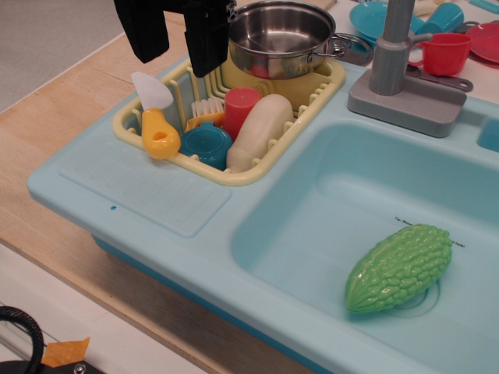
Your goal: Put knife in pot or pan
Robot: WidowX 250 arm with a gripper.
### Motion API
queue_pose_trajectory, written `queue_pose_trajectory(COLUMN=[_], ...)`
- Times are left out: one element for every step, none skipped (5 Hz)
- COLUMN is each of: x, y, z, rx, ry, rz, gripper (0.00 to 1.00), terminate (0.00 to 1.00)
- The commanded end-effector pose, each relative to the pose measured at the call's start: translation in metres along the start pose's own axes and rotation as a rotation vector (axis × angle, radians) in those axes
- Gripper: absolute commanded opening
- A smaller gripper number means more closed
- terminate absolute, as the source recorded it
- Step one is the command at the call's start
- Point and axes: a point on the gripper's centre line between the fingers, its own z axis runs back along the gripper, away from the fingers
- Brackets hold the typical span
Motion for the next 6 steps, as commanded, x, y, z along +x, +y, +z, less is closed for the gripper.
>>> queue_pose_trajectory(x=[0.0,-0.004,-0.012,-0.018,-0.025,-0.026], y=[0.0,-0.003,-0.003,-0.001,0.002,0.005], z=[0.0,0.001,-0.005,-0.014,-0.021,-0.026], rx=[0.0,0.045,0.059,0.044,0.027,0.008], ry=[0.0,0.021,-0.016,-0.032,-0.051,-0.047], rz=[0.0,0.139,0.298,0.375,0.419,0.433], gripper=[1.0,1.0,1.0,1.0,1.0,1.0], terminate=[0.0,0.0,0.0,0.0,0.0,0.0])
